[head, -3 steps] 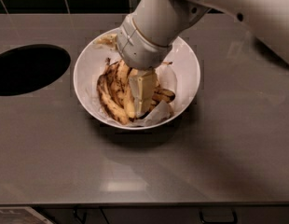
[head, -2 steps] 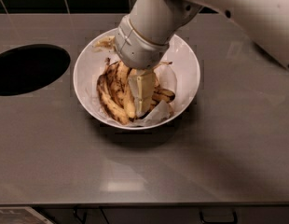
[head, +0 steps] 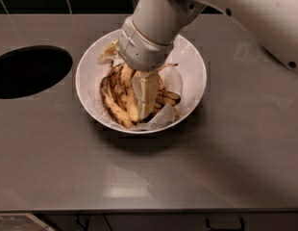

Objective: Pick banana from white bowl

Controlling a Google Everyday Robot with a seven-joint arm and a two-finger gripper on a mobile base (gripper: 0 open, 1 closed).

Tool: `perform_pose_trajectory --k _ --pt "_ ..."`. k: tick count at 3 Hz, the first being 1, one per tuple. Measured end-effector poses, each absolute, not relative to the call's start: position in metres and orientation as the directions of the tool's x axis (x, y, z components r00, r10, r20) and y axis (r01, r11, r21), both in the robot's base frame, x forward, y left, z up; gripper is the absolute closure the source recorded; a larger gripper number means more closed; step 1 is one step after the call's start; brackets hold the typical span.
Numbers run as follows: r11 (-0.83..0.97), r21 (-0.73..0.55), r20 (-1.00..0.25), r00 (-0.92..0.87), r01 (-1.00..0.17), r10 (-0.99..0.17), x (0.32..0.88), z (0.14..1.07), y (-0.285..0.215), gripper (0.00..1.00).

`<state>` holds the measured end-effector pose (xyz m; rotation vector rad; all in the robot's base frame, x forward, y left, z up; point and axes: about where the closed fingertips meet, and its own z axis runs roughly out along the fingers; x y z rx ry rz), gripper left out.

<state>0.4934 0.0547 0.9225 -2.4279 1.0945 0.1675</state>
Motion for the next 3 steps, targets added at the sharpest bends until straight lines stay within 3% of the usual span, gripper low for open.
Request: perform_pose_trajectory --k 2,3 --pt "-0.543 -0.361 -0.292 0.645 -0.758 -0.706 0.488 0.927 0.034 0.40" --pt "-0.550 -0.341 -0.295 0.642 -0.763 -0.708 0.484 0.926 0.027 0.42"
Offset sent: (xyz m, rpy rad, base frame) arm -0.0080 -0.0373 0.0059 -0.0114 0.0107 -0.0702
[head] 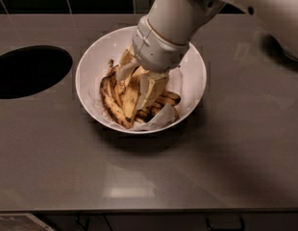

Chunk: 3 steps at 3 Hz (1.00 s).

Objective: Pick banana from white bowl

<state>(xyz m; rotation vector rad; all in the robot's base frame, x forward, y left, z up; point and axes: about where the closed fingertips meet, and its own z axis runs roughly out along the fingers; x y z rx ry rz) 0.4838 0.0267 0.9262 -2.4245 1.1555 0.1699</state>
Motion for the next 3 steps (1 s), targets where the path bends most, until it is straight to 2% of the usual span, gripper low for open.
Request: perform_pose_trajectory --k 3 --pt "-0.626 -0.276 -0.303 0.684 -0.730 -0.664 0.485 0.919 0.036 0.42"
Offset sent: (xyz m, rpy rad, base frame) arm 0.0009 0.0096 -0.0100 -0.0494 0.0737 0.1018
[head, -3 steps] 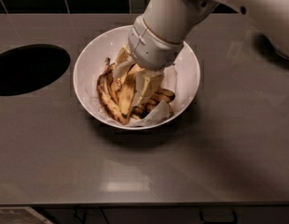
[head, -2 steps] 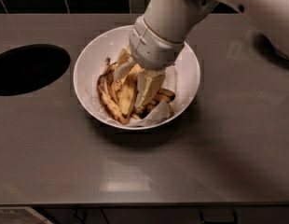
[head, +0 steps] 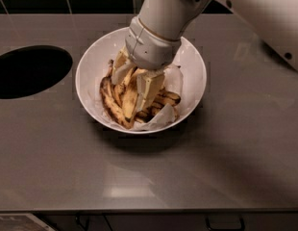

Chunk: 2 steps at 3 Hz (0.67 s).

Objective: Pick banana from white bowl

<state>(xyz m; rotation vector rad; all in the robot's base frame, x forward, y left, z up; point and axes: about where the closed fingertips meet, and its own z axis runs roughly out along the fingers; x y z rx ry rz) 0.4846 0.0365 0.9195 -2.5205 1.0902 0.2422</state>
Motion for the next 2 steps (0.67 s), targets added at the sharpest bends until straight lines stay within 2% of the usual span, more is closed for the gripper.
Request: perform_pose_trajectory --k 1,2 --pt "-0.643 -0.255 -0.299 0.692 -0.722 -0.657 0.4849 0.9166 0.0395 0.46" --pt "-0.656 -0.236 -0.286 0.696 -0.717 -0.659 0.4832 0.9139 0.0404 0.56"
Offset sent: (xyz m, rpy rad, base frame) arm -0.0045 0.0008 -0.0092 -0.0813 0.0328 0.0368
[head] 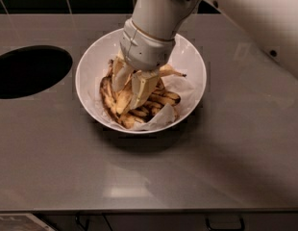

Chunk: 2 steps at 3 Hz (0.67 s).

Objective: Pick banana from white bowl

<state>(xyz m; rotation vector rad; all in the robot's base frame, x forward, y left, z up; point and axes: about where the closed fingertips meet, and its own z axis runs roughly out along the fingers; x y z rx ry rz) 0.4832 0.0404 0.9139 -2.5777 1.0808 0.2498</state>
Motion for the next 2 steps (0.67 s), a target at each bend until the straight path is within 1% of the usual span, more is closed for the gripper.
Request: perform_pose_trajectory --k 1,2 --pt "-0.657 -0.231 -0.280 0.696 -0.718 -0.661 0.4825 0.9138 0.0399 0.75" --pt "-0.656 -0.228 -0.275 0.694 -0.719 -0.665 0.4820 0.9143 0.0396 1.00"
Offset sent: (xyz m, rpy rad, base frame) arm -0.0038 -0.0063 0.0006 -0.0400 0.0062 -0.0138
